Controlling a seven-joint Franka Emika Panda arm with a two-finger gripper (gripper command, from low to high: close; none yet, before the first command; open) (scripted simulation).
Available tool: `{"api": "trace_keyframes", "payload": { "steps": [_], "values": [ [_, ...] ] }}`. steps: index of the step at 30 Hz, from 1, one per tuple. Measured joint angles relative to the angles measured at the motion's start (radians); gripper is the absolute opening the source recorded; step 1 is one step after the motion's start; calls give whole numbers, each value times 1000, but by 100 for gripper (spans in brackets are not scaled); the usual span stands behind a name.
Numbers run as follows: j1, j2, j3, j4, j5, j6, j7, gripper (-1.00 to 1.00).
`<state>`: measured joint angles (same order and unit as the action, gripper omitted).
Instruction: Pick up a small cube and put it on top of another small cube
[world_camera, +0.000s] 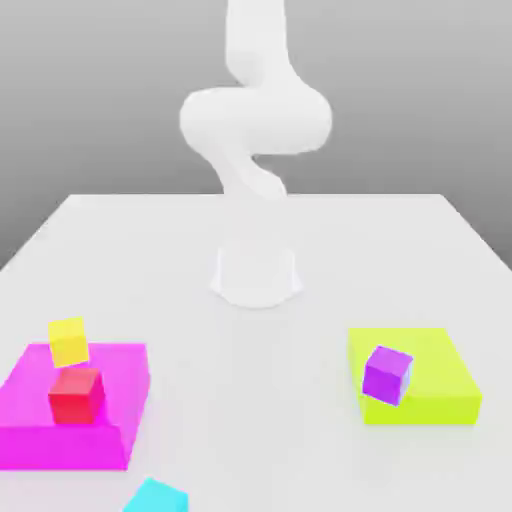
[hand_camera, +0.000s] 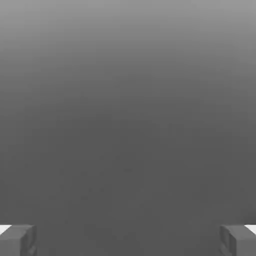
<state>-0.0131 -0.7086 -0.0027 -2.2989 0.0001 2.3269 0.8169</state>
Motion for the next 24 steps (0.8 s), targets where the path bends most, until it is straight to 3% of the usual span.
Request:
{"api": "trace_keyframes", "payload": {
  "steps": [24],
  "values": [
    [-101, 877, -55, 11, 26, 257, 144, 0]
  ]
}}
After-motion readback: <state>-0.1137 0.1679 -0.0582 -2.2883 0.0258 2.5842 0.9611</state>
